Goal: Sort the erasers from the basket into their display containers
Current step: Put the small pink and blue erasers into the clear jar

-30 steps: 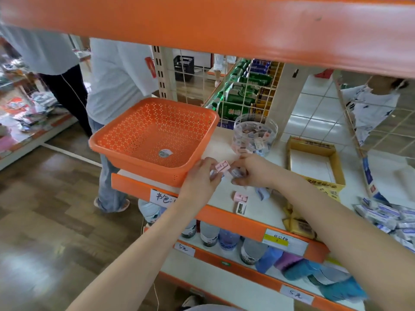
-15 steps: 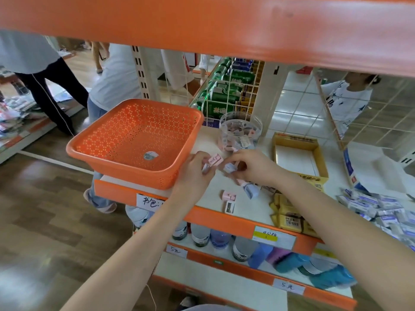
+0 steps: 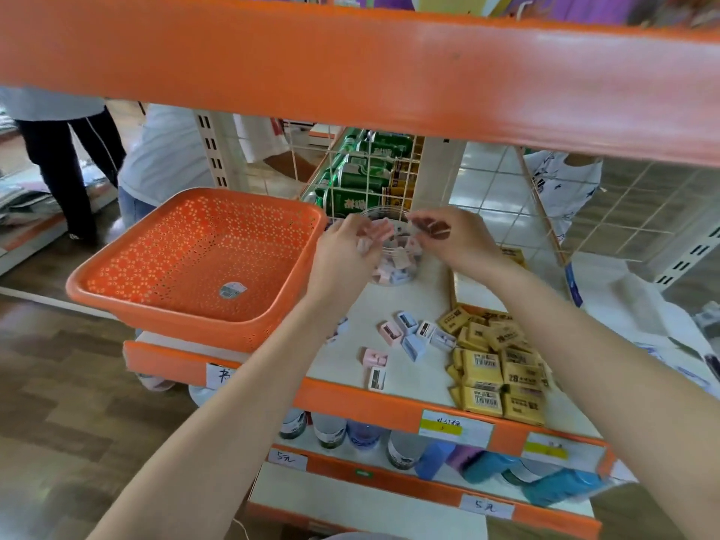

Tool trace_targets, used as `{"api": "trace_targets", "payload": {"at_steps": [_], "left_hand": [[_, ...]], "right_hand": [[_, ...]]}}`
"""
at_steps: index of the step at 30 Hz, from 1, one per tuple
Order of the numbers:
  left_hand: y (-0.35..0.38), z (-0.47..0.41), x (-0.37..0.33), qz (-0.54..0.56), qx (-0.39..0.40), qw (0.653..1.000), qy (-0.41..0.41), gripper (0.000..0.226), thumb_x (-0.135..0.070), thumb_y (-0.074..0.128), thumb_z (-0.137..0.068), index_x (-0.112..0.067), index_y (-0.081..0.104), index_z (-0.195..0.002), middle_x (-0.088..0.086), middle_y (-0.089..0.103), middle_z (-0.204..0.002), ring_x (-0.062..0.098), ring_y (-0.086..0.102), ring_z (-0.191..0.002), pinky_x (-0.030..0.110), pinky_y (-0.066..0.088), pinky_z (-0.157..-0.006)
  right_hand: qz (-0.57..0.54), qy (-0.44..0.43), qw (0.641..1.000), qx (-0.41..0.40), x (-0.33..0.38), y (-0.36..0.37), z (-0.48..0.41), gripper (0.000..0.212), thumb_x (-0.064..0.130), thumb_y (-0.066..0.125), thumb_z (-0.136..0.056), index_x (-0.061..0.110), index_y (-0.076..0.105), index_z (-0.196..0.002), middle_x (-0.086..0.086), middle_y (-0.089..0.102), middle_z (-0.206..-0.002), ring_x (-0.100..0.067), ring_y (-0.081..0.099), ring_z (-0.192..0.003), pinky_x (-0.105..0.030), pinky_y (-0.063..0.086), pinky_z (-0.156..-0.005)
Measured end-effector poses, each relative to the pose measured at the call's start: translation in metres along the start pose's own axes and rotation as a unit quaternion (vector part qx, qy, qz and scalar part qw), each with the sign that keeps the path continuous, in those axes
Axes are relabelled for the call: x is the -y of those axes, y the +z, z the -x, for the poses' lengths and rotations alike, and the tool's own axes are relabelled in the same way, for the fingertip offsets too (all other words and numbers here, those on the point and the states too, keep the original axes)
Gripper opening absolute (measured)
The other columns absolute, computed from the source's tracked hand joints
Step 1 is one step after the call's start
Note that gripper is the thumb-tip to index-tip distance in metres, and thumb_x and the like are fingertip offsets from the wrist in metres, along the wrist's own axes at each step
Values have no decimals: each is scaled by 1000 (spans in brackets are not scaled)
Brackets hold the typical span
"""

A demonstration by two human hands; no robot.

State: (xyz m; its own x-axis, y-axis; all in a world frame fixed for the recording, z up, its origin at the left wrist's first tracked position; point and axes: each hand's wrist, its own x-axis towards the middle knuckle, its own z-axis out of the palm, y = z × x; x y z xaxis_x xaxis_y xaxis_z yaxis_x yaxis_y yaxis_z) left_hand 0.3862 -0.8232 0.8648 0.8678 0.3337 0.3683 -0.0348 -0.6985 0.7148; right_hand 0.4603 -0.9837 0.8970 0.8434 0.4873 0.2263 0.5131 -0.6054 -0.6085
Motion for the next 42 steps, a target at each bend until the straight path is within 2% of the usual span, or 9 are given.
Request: {"api": "trace_targets", "payload": {"at_steps": [8,10,14,19,23,28,32,37,42], "left_hand": [[10,-39,-10,-21,38,998,-42,38,-29,59,-92,-15,55,-127,1,59,-120,3,54,-76,6,36,-58],[9,-33,-4,-15,24,999,-43,36,-25,60,-91,-15,55,-126,3,59,-122,11,55,-93,16,37,-74],[1,-8,7,-24,39,999,-18,28,-18,57,-91,-15,59,-119,6,61,-114,20,59,-96,26,41,-78],[-11,27,14,-139,217,966,-15,46,-25,59,-91,-21,47,-135,8,47,-135,28,49,-118,31,37,-97],[-20,47,22,-213,345,912,-62,61,-38,59,-90,-27,33,-145,1,30,-149,29,30,-133,41,27,-111],[-26,59,19,-215,379,897,-80,80,-58,61,-82,-29,25,-148,1,20,-155,28,16,-141,43,19,-115],[-28,70,12,-191,412,889,-55,94,-59,69,-73,-30,21,-149,-1,14,-156,24,10,-143,41,18,-115],[-19,78,12,-149,388,908,-53,89,-44,78,-72,-33,29,-146,3,15,-156,22,10,-144,32,17,-113],[-12,71,20,-104,301,945,-78,68,-36,74,-80,-25,42,-139,2,31,-149,18,29,-136,21,26,-101]], "right_hand": [[-50,53,996,-51,-11,7,-18,40,19,66,-87,17,58,-126,0,64,-112,-9,57,-93,-20,44,-81],[-45,55,996,-45,-14,7,-15,36,16,63,-88,17,58,-124,1,63,-112,-7,56,-90,-16,42,-78],[-38,52,998,-22,-17,6,-2,22,15,61,-89,19,65,-111,4,66,-104,-5,58,-86,-15,45,-77],[35,-1,972,232,-16,-1,22,32,24,63,-87,37,57,-115,14,59,-117,-5,57,-101,-28,47,-91],[105,10,921,374,-19,13,36,65,30,72,-79,39,42,-136,14,45,-137,1,56,-96,-18,41,-81],[133,-8,919,371,-8,17,38,67,25,72,-80,38,41,-138,12,42,-143,-10,50,-115,-23,37,-91],[164,-9,910,379,-5,20,38,66,26,71,-80,40,40,-137,8,47,-138,-10,51,-107,-26,41,-86],[270,-5,878,395,-4,15,45,77,20,73,-78,36,34,-142,3,46,-139,-14,51,-108,-25,40,-81],[255,-33,907,332,-10,24,49,69,16,72,-79,30,41,-139,-1,51,-132,-18,51,-111,-23,38,-82]]}}
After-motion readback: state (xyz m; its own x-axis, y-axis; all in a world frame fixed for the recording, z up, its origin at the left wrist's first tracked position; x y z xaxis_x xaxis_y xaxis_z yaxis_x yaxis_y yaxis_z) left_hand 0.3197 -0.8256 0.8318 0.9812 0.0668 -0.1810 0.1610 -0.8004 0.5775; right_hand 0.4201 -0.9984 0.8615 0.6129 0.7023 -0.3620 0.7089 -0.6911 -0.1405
